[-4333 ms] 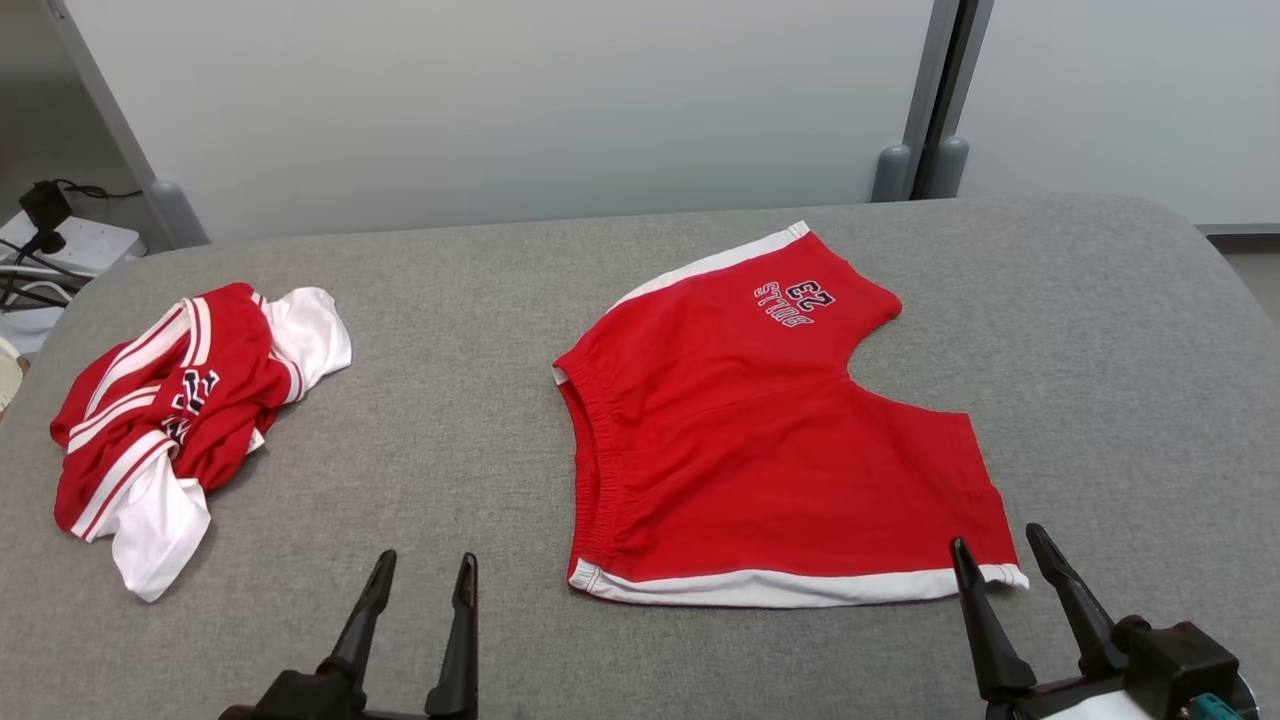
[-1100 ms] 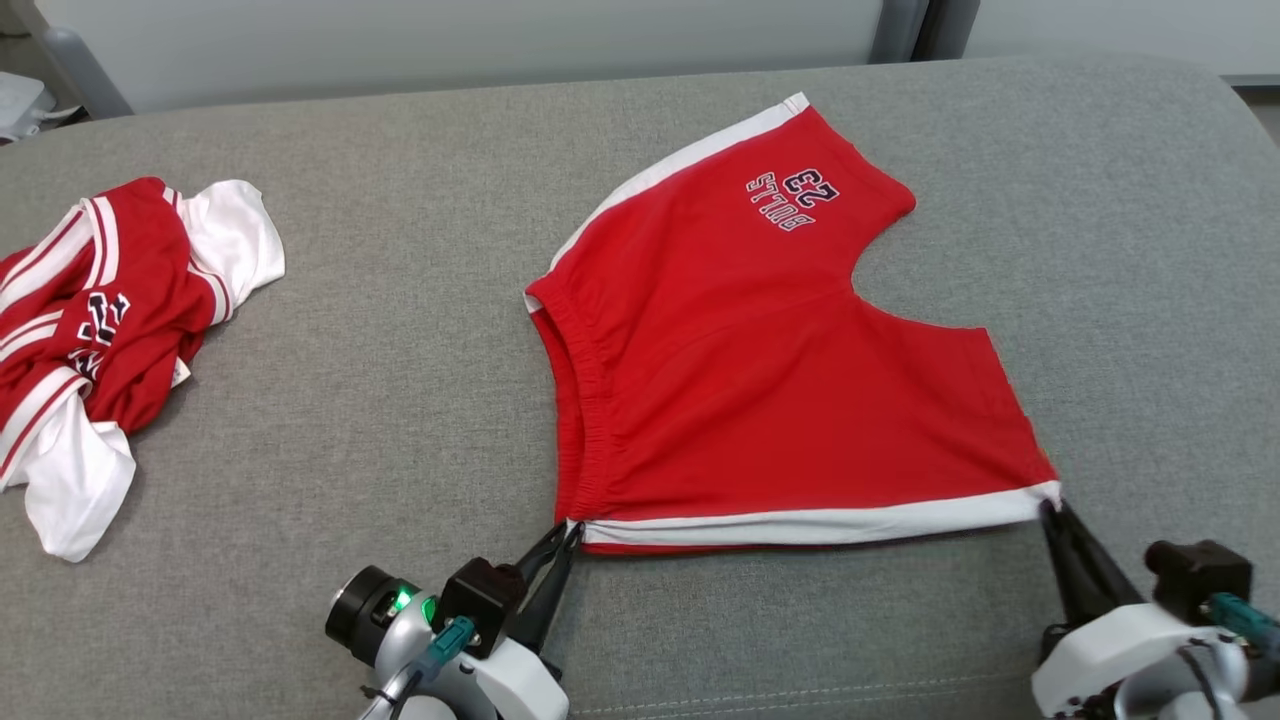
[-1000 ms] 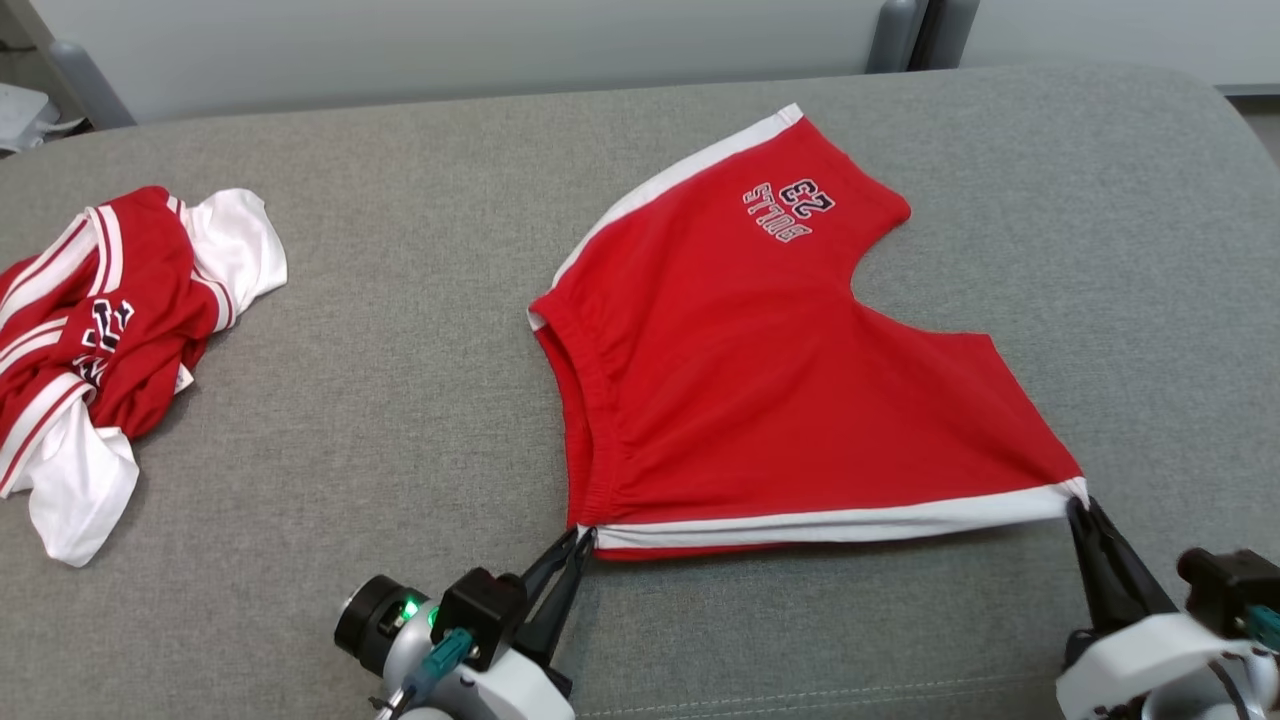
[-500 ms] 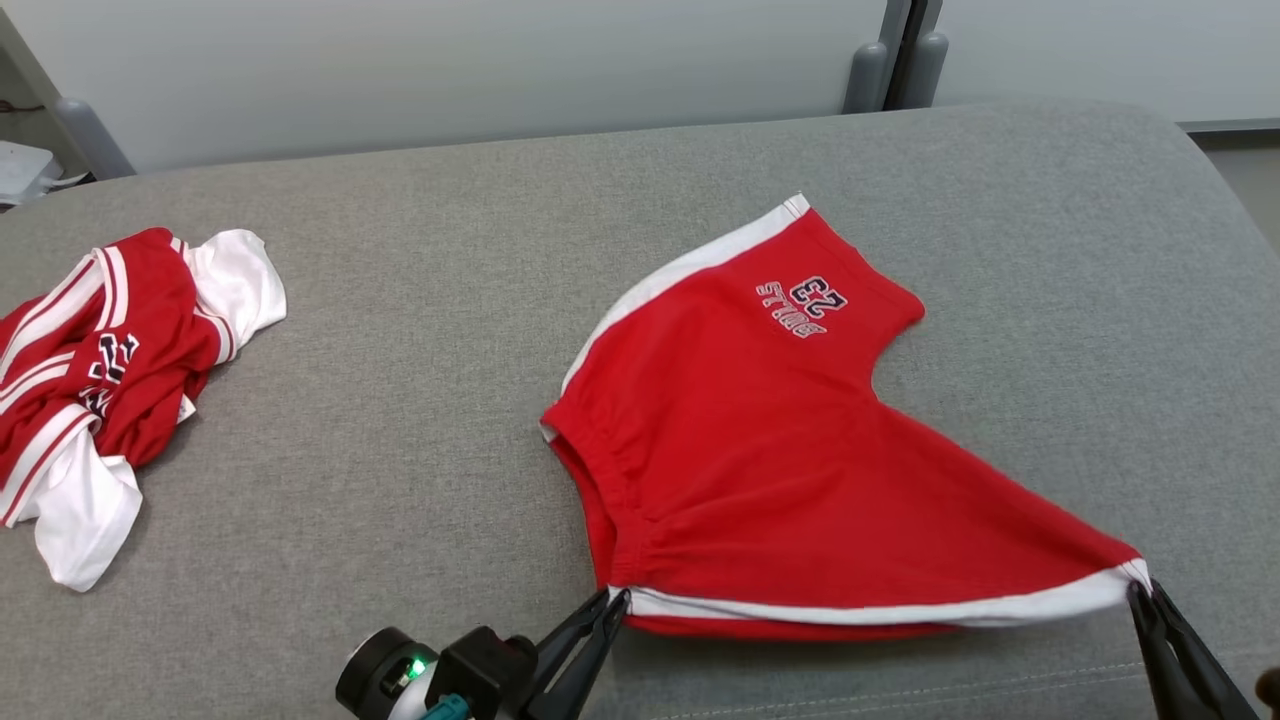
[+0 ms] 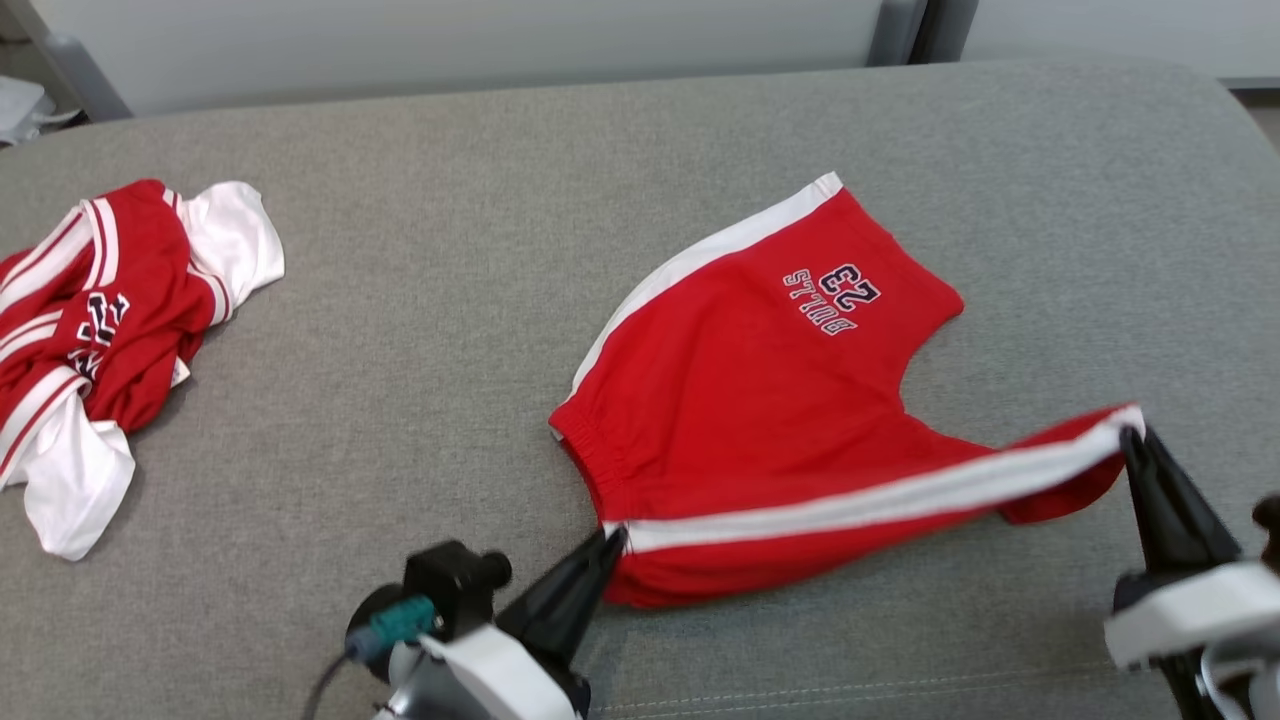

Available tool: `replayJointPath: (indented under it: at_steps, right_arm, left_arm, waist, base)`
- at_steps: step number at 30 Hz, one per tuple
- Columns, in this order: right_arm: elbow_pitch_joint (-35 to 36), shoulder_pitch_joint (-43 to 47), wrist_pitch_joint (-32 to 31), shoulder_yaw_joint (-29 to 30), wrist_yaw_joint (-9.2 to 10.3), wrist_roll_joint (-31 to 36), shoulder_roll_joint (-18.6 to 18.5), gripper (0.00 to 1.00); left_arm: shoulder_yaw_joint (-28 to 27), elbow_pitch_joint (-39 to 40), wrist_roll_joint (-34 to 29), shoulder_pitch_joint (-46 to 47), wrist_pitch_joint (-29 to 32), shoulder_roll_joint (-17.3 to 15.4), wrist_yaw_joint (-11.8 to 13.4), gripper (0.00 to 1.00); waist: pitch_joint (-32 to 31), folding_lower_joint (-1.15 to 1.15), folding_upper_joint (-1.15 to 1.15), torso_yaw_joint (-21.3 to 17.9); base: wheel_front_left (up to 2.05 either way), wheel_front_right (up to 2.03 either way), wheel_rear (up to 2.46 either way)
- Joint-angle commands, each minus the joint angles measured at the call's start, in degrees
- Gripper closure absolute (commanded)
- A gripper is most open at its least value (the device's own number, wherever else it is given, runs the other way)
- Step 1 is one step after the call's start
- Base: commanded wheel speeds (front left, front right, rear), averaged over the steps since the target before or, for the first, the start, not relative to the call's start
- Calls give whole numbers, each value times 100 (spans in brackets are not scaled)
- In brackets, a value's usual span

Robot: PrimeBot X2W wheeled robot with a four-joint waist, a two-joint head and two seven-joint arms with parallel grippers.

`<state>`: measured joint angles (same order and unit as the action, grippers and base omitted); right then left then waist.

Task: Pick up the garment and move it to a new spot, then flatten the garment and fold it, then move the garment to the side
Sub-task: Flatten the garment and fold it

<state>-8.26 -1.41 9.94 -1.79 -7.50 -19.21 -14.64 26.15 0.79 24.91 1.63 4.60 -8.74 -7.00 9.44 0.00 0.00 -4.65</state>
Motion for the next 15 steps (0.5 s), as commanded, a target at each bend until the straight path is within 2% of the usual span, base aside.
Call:
replayJointPath:
  at_steps: [1, 6, 15]
  right_arm:
    - [-139, -500, -11, -147, 1, -8, -175, 100]
    - [-1006, -1659, 13, -454, 1, -23, -321, 100]
    - [-2479, -3453, 229, -1237, 1, -18, -689, 100]
  left_arm:
    - [-227, -45, 190, 461, -19, 32, -30, 100]
    - [-396, -676, 644, 1240, -112, 234, -38, 100]
    - [-508, -1943, 813, 2537, -441, 474, 16, 100]
  waist:
    - [143, 0, 0, 75]
    - [510, 0, 0, 343]
    - [1252, 0, 0, 736]
  base:
    - [0, 0, 0]
    - [0, 0, 0]
    - [0, 0, 0]
